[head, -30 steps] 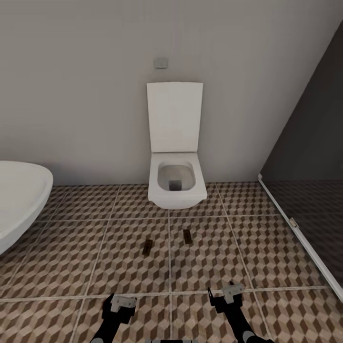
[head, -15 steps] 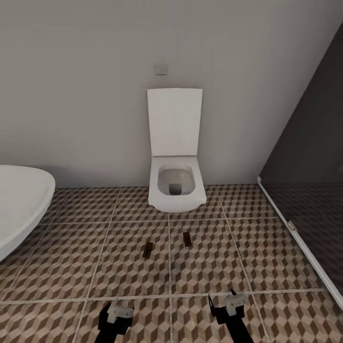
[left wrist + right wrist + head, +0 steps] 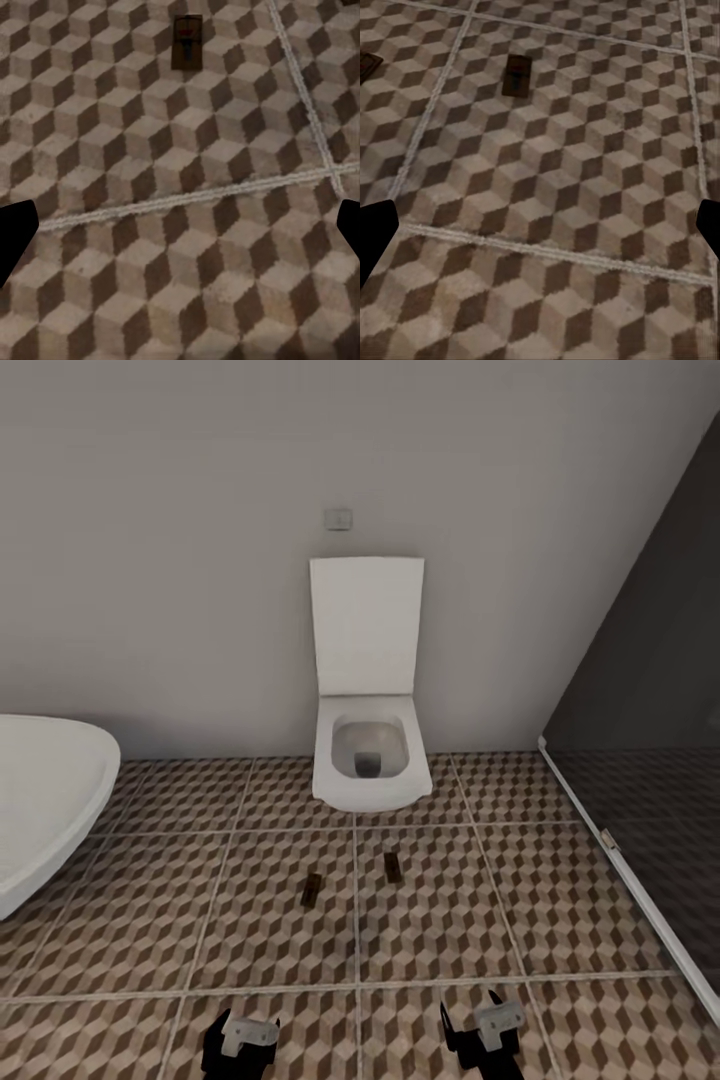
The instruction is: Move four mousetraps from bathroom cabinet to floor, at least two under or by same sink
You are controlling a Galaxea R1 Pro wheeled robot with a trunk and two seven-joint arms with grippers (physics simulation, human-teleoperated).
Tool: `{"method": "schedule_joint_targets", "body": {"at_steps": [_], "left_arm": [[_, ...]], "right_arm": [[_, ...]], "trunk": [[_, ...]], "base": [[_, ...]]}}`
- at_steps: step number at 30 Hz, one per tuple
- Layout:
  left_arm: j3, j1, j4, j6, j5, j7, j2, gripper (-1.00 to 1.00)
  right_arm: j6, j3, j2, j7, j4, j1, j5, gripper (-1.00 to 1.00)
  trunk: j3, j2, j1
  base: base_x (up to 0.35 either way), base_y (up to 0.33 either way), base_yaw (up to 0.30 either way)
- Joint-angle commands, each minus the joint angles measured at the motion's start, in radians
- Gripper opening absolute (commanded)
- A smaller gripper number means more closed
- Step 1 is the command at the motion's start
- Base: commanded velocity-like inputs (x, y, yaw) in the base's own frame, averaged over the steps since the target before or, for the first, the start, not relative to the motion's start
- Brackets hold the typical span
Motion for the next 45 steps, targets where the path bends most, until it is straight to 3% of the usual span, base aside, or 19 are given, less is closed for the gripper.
{"method": "schedule_joint_targets", "body": {"at_steps": [1,8,16,22,45], "left_arm": [[-0.009,-0.001,0.005,-0.007,0.005,0.004,-0.001,1.00],[-0.009,-0.001,0.009,-0.012,0.007,0.004,0.001,1.00],[-0.009,0.001,0.010,-0.013,0.007,0.004,0.003,1.00],[-0.009,0.001,0.010,-0.012,0.007,0.004,0.004,1.00],[-0.009,0.001,0.010,-0.011,0.007,0.004,0.004,1.00]], "right_arm": [[0.000,0.008,0.000,-0.011,0.001,0.000,0.003,1.00],[0.016,0.008,0.002,-0.015,0.001,0.004,-0.006,1.00],[0.139,0.007,0.004,-0.013,0.001,0.005,-0.007,1.00],[0.184,0.007,0.004,-0.011,0.001,0.005,-0.007,1.00],[0.197,0.008,0.007,-0.006,-0.001,0.006,-0.007,1.00]], "trunk": [[0.003,0.007,-0.004],[0.024,0.056,-0.031],[0.050,0.112,-0.062],[0.068,0.154,-0.085],[0.140,0.315,-0.173]], "base": [[0.000,0.000,0.000],[0.000,0.000,0.000],[0.000,0.000,0.000],[0.000,0.000,0.000],[0.000,0.000,0.000]]}}
